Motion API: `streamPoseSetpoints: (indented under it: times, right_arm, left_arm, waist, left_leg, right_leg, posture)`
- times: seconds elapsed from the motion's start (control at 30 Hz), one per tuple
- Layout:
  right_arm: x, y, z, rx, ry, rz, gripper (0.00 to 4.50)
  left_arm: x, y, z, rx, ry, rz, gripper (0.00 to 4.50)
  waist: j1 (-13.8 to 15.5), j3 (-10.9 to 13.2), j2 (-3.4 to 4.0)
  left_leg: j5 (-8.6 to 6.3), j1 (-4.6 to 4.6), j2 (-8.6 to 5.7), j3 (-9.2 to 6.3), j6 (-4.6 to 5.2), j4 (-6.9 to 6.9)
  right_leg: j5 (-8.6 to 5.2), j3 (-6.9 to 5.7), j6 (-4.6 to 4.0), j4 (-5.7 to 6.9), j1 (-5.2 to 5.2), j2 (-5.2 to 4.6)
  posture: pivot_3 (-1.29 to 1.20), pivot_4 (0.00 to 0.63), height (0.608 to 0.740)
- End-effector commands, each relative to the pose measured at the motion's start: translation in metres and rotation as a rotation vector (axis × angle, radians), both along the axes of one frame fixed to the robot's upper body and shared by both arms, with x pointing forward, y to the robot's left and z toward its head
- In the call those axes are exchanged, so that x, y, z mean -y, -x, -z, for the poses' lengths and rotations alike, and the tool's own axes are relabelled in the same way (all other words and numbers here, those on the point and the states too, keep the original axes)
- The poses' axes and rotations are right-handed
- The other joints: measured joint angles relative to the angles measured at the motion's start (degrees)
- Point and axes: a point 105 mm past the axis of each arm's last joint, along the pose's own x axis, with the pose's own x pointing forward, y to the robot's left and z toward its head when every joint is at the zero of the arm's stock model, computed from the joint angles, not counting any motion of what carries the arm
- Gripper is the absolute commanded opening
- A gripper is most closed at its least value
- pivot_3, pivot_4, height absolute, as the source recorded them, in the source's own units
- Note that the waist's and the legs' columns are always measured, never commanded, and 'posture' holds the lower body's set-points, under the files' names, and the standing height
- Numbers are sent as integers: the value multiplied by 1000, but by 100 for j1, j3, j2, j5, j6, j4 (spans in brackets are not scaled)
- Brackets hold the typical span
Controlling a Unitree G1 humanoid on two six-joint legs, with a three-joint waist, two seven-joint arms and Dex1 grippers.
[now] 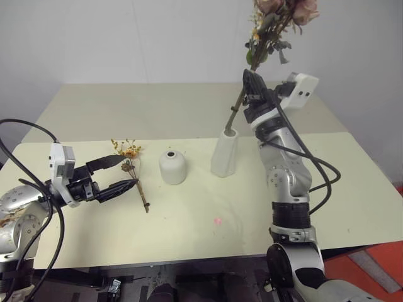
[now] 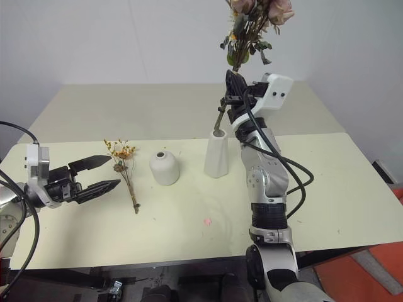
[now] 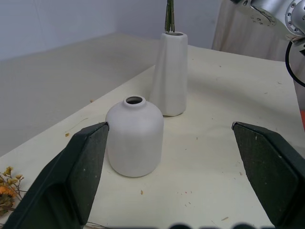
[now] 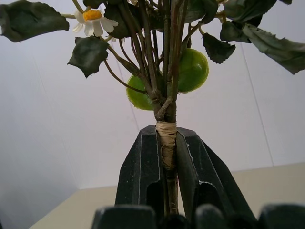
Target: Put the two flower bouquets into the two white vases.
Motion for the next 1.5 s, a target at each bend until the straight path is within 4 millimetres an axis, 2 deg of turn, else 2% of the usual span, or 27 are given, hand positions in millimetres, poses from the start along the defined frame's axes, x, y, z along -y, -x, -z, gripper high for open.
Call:
streamPoseSetpoints:
  times: [0.03, 0.27, 0.97, 1.5]
  right_arm:
    - [6, 15, -19, 92, -17, 25, 237]
    - [8, 18, -16, 84, -15, 30, 237]
    - [-3, 8, 9, 25, 21, 6, 237]
    - [-15, 10, 36, -23, 65, -16, 237]
  left_arm:
    - [0, 2, -14, 55, -16, 6, 4500]
    - [1, 0, -14, 54, -13, 14, 4500]
    - [0, 2, -15, 60, -13, 6, 4500]
    - [2, 1, -16, 63, -12, 16, 4500]
  waist:
    - [-4, 0, 0]
    - [-3, 0, 0]
    - [-20, 0, 0]
    - [-20, 0, 0]
  left_leg:
    - [0, 0, 0, 0, 0, 0]
    - [0, 0, 0, 0, 0, 0]
    - [0, 1, 0, 0, 0, -1]
    - [0, 1, 1, 0, 0, 0]
  right_leg:
    - [0, 0, 0, 0, 0, 0]
    - [0, 0, 0, 0, 0, 0]
    - [0, 0, 0, 0, 0, 0]
    - [0, 0, 0, 0, 0, 2]
  posture:
    - [0, 150, 740]
    - [0, 150, 740]
    - [0, 150, 740]
    - [0, 150, 740]
